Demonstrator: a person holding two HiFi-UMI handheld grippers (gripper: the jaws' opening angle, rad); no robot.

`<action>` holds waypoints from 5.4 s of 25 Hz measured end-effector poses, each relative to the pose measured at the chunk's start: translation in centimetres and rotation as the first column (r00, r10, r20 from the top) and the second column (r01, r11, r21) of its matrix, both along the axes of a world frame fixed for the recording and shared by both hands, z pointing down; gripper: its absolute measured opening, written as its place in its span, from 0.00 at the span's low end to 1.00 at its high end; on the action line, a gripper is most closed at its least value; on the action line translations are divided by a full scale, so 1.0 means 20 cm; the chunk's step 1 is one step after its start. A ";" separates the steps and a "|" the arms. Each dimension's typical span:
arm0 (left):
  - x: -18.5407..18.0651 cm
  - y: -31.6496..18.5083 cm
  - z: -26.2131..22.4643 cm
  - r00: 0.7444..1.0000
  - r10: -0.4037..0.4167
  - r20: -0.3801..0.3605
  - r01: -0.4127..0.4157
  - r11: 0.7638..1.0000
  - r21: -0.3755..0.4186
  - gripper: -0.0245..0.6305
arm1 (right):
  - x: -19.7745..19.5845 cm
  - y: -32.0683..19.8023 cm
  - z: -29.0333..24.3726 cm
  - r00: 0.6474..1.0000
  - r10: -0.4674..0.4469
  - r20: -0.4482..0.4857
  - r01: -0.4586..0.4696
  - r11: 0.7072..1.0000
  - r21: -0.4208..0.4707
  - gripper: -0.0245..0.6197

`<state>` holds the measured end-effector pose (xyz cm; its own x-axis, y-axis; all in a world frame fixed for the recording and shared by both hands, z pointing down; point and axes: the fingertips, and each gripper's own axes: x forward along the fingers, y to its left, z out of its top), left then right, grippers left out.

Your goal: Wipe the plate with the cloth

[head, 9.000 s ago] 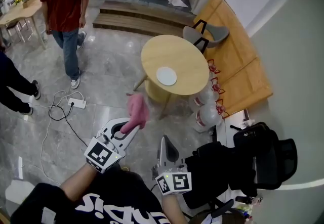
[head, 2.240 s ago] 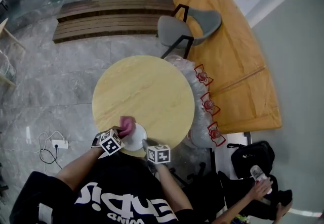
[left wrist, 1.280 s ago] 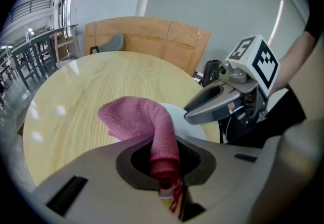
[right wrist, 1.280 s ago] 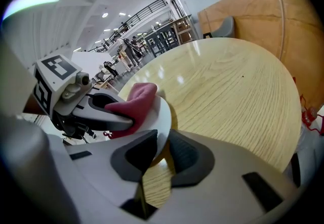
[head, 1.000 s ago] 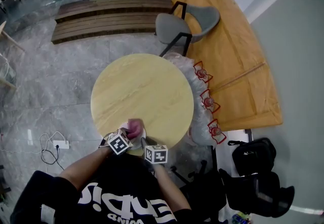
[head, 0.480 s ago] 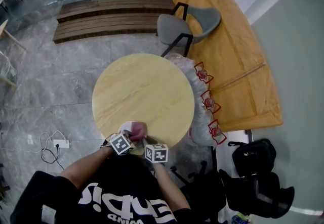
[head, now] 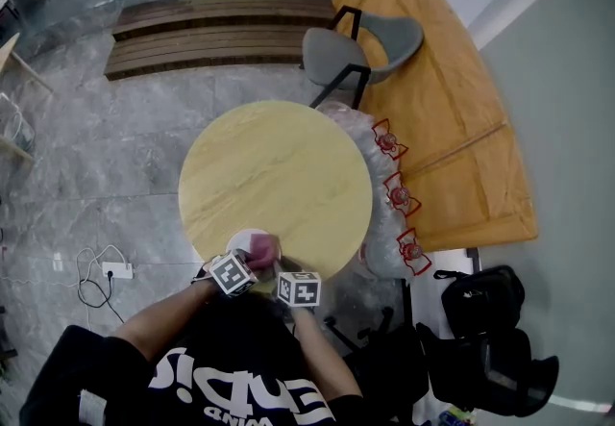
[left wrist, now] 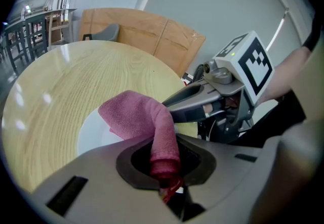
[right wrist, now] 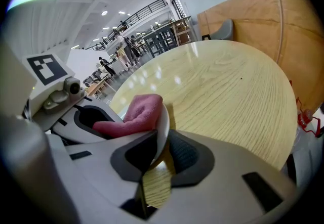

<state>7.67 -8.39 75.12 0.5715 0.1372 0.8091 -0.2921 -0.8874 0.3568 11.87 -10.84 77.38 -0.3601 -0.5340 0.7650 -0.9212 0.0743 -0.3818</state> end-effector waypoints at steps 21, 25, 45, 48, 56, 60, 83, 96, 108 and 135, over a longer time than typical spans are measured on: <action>-0.18 0.11 0.07 0.997 0.015 0.076 -0.015 1.000 -0.012 0.12 | 0.00 0.00 -0.01 1.000 -0.002 -0.019 0.001 1.000 -0.014 0.18; -0.20 0.09 0.04 0.998 0.007 0.055 -0.008 1.000 0.009 0.12 | -0.01 0.00 -0.01 1.000 -0.016 -0.019 0.016 1.000 -0.012 0.18; -0.34 -0.04 0.01 0.996 -0.064 0.055 0.062 0.997 0.035 0.12 | 0.00 0.00 0.00 0.998 -0.062 -0.011 0.062 0.998 -0.019 0.18; -0.36 -0.08 0.00 0.995 -0.084 0.056 0.082 0.996 0.042 0.12 | 0.00 0.00 0.00 0.997 -0.071 -0.006 0.071 0.997 -0.020 0.18; -0.36 -0.20 -0.04 0.987 -0.155 0.034 0.152 0.986 0.067 0.12 | -0.01 0.00 -0.01 0.997 -0.071 0.004 0.071 0.997 -0.012 0.18; -0.33 -0.21 -0.04 0.976 -0.216 0.026 0.216 0.976 0.020 0.12 | -0.01 0.00 -0.01 0.998 -0.066 0.007 0.066 0.998 -0.009 0.18; -0.02 -0.17 0.02 0.972 -0.235 0.000 0.234 0.969 -0.081 0.12 | -0.01 0.00 -0.01 0.999 -0.032 0.006 0.032 0.999 -0.009 0.18; 0.02 0.00 0.03 0.989 -0.144 0.015 0.145 0.976 -0.164 0.12 | 0.00 -0.01 -0.01 1.000 -0.007 0.019 0.007 1.000 -0.010 0.17; -0.10 0.10 0.02 0.995 -0.079 0.054 0.089 0.976 -0.199 0.12 | 0.00 -0.01 -0.01 1.000 -0.014 0.013 0.014 1.000 -0.016 0.17; -0.43 -0.15 -0.05 0.978 -0.175 0.115 0.178 0.984 -0.017 0.12 | 0.01 0.00 -0.04 0.996 -0.084 -0.010 0.084 0.996 -0.026 0.17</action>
<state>-1.02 -11.38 74.06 0.4943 0.0651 0.8668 -0.4826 -0.8089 0.3359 12.09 -10.84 76.57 -0.3942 -0.4824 0.7823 -0.9164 0.1419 -0.3743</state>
